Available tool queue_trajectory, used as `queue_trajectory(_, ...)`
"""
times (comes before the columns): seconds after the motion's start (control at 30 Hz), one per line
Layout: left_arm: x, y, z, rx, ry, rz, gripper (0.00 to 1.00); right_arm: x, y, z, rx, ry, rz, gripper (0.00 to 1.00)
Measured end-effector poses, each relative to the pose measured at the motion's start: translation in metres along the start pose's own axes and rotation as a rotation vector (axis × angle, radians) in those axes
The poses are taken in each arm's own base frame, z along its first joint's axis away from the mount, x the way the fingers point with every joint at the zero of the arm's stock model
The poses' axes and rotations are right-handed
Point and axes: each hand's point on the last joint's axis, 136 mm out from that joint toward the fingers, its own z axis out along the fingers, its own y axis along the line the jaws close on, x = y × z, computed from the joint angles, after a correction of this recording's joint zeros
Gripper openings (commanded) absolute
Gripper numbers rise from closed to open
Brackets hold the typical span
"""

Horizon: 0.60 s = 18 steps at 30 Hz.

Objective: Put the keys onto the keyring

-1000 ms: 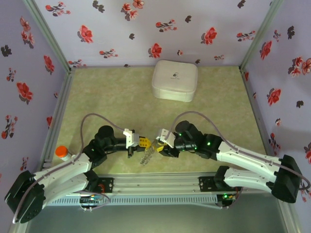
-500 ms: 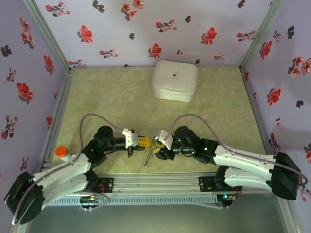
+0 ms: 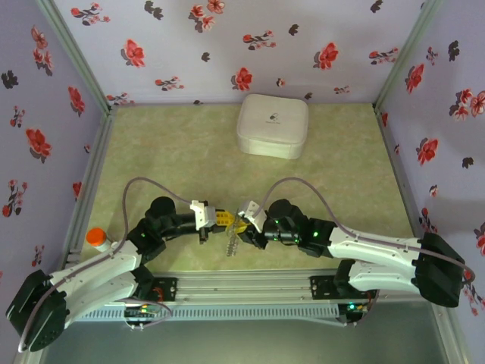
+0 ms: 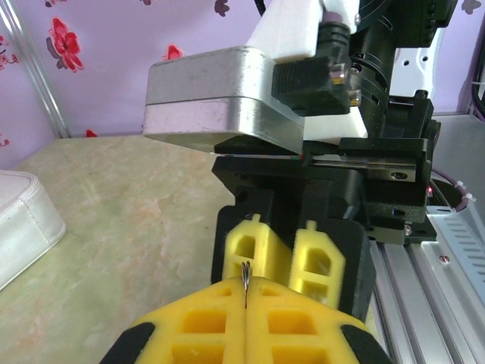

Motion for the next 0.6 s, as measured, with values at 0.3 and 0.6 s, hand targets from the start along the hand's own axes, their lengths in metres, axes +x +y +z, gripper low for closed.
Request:
queue_trajectory(0.3, 0.000, 0.001, 0.000, -0.007, 0.002, 0.007, 0.00, -0.002, -0.001, -0.003, 0.015, 0.028, -0.023, 0.00)
queue_trajectory(0.6, -0.001, 0.001, -0.001, -0.008, -0.002, 0.018, 0.00, -0.015, 0.000, -0.014, 0.023, 0.036, -0.059, 0.00)
